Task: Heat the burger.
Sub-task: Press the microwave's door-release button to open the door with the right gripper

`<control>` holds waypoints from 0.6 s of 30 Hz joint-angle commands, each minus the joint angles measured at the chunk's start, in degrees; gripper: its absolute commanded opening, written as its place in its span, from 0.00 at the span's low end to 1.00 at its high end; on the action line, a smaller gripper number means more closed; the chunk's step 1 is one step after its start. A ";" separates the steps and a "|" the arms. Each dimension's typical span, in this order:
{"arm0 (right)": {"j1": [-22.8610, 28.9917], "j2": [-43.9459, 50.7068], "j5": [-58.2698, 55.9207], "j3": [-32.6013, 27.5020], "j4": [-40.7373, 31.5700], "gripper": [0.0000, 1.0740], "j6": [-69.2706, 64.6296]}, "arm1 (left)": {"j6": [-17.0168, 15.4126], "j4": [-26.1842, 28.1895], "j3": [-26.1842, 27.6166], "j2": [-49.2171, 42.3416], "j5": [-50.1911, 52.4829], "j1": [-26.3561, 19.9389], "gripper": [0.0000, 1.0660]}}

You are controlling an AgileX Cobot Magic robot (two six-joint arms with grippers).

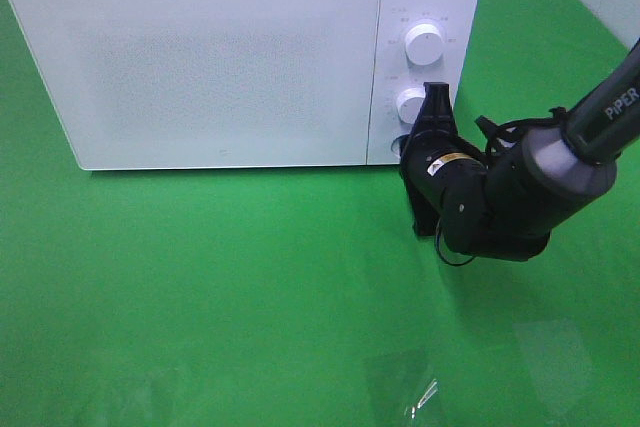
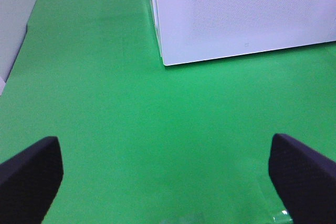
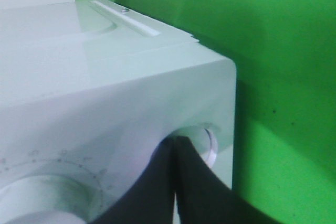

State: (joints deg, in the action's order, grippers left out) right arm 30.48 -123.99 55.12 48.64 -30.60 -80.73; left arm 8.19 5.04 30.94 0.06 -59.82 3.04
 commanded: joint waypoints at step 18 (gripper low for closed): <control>-1.20 -3.50 16.33 9.97 -1.38 0.00 1.55 | -0.23 -0.06 -0.06 -0.06 0.29 -0.11 0.94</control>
State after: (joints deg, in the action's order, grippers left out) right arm 31.51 -127.48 56.32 52.88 -34.95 -79.30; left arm 8.19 5.04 30.94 0.06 -59.82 3.04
